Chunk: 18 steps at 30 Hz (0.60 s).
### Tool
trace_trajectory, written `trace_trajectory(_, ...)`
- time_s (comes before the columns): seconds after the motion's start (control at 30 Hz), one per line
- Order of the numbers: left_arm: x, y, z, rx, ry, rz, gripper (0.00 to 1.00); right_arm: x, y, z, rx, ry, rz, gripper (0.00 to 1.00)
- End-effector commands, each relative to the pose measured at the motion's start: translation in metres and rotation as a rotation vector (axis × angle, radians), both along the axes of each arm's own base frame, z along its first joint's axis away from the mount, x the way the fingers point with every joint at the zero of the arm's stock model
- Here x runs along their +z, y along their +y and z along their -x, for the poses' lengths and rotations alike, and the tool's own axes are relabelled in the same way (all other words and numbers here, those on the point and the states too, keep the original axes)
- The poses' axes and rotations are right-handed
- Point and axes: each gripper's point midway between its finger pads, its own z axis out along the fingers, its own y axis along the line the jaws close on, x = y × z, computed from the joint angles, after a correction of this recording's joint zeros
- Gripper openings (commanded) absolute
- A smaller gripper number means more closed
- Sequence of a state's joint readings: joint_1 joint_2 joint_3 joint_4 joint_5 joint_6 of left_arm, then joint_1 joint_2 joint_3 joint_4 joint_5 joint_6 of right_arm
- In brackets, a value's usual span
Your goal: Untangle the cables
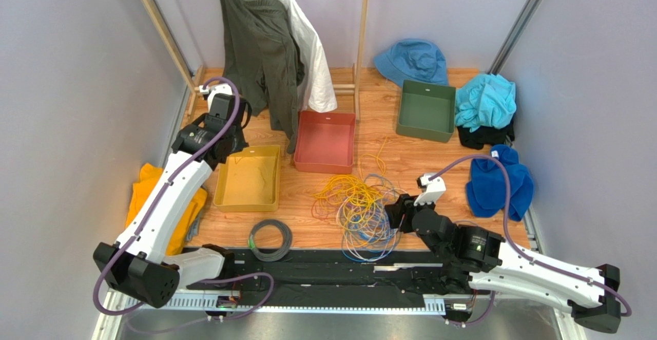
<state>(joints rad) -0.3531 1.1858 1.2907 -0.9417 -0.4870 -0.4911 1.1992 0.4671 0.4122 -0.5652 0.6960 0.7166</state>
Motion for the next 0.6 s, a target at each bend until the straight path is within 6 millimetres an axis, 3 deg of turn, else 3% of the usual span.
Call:
trace_trajectory(0.0, 0.009, 0.001, 0.007, 0.033, -0.055, 0.072, 0.53, 0.008, 0.001, -0.001, 0.014, -0.024, -0.011, 0.52)
trace_trajectory(0.03, 0.007, 0.002, 0.011, 0.035, -0.062, 0.080, 0.67, 0.009, 0.001, -0.001, 0.012, -0.027, -0.012, 0.53)
trace_trajectory(0.07, 0.011, 0.003, 0.014, 0.036, -0.081, 0.090, 0.94, 0.011, 0.002, -0.002, 0.012, -0.031, -0.017, 0.53)
trace_trajectory(0.2, 0.029, 0.006, 0.031, 0.024, -0.151, 0.131, 0.98, 0.017, 0.002, -0.004, 0.008, -0.043, -0.007, 0.53)
trace_trajectory(0.33, 0.038, -0.012, 0.038, -0.056, -0.183, 0.219, 0.98, 0.027, 0.001, -0.008, -0.039, -0.048, -0.039, 0.57)
trace_trajectory(0.43, 0.038, -0.051, 0.041, -0.198, -0.212, 0.291, 0.98, 0.034, 0.002, -0.013, -0.055, -0.075, -0.058, 0.60)
trace_trajectory(0.47, 0.041, -0.078, 0.042, -0.291, -0.226, 0.324, 0.98, 0.038, 0.003, -0.014, -0.060, -0.085, -0.077, 0.61)
trace_trajectory(0.53, 0.026, -0.108, 0.043, -0.384, -0.192, 0.349, 0.97, 0.046, 0.003, -0.016, -0.058, -0.106, -0.081, 0.62)
trace_trajectory(0.57, 0.018, -0.135, 0.042, -0.456, -0.165, 0.379, 0.96, 0.048, 0.003, -0.015, -0.053, -0.108, -0.076, 0.62)
